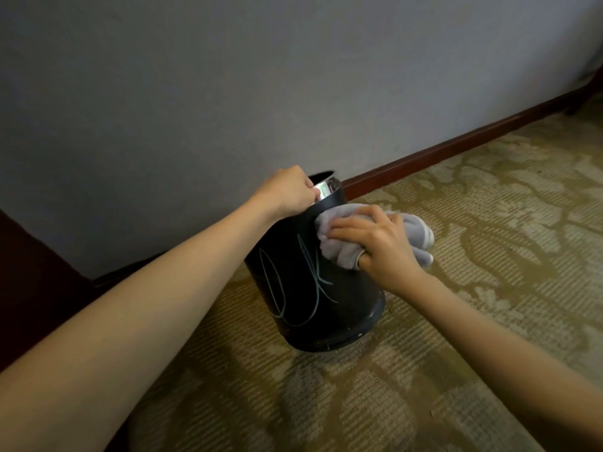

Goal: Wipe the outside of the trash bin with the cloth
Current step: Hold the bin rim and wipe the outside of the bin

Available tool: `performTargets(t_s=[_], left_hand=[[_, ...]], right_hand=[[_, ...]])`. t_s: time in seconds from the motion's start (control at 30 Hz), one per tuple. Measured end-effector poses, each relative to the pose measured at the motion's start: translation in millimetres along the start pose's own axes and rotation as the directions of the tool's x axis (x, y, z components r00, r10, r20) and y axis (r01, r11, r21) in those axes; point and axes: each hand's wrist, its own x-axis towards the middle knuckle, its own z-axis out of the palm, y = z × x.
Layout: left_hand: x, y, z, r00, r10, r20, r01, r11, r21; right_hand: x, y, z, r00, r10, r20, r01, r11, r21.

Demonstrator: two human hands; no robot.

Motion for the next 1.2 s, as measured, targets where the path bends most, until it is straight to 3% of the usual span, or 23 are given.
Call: performTargets(t_s=[0.07, 0.17, 0.27, 0.37, 0.4, 0.47, 0.53, 0.6, 0.67, 0.73, 0.8, 0.9, 1.07, 1.2], left_hand=[[3, 1, -1, 1.0, -0.003, 0.019, 0.003, 1.0, 0.002], [5, 0, -5, 0.998, -0.019, 0.061, 0.019, 1.0, -0.014], [3, 3, -9, 0.995, -0.025, 0.093, 0.028, 0.999, -0.028], [4, 10, -7, 0.995, -0.012, 0.102, 0.017, 0.999, -0.045], [5, 13, -5, 0.995, -0.014, 0.095, 0.019, 0.998, -0.052], [8, 18, -3, 0.996, -0.038, 0.084, 0.041, 0.999, -0.032], [10, 21, -4, 0.994, -0.068, 0.083, 0.069, 0.998, -0.001], [10, 21, -6, 0.993, -0.082, 0.08, 0.082, 0.997, 0.005], [10, 18, -8, 0.993, -0.084, 0.081, 0.083, 0.996, 0.009], [9, 13, -9, 0.992, -0.085, 0.096, 0.085, 0.996, -0.002], [9, 4, -11, 0.99, -0.091, 0.105, 0.095, 0.995, -0.038], [8, -10, -11, 0.994, -0.051, 0.094, 0.063, 0.99, -0.126], [-4, -40, -22, 0.987, 0.141, 0.074, -0.122, 0.967, -0.223], [-18, -79, -32, 0.99, 0.138, 0.03, -0.133, 0.982, -0.132]], right_hand=[[3, -1, -1, 0.999, 0.017, 0.046, -0.016, 1.0, -0.009], [-26, 1, 19, 0.947, -0.227, 0.226, 0.185, 0.964, 0.192], [-73, -3, 29, 0.949, -0.095, 0.3, 0.047, 0.985, 0.166], [-70, 8, 25, 0.82, -0.421, 0.387, 0.261, 0.878, 0.402], [-61, 9, 15, 0.813, -0.419, 0.403, 0.29, 0.893, 0.344], [-46, 16, 7, 0.941, -0.24, 0.241, 0.217, 0.969, 0.116], [-33, 17, 5, 0.978, -0.133, 0.16, 0.141, 0.989, -0.04], [-12, 9, 0, 0.98, -0.189, 0.054, 0.192, 0.98, -0.049], [3, 1, -2, 0.992, -0.092, -0.087, 0.091, 0.996, -0.019], [-8, -4, 8, 0.984, -0.1, -0.144, 0.11, 0.992, 0.06], [-32, -6, 21, 0.994, -0.092, -0.056, 0.098, 0.988, 0.121], [-61, 2, 30, 0.984, 0.108, 0.143, -0.129, 0.981, 0.147], [-66, 4, 35, 0.985, 0.133, 0.109, -0.147, 0.98, 0.134], [-58, 2, 31, 0.99, 0.056, 0.129, -0.068, 0.994, 0.088]])
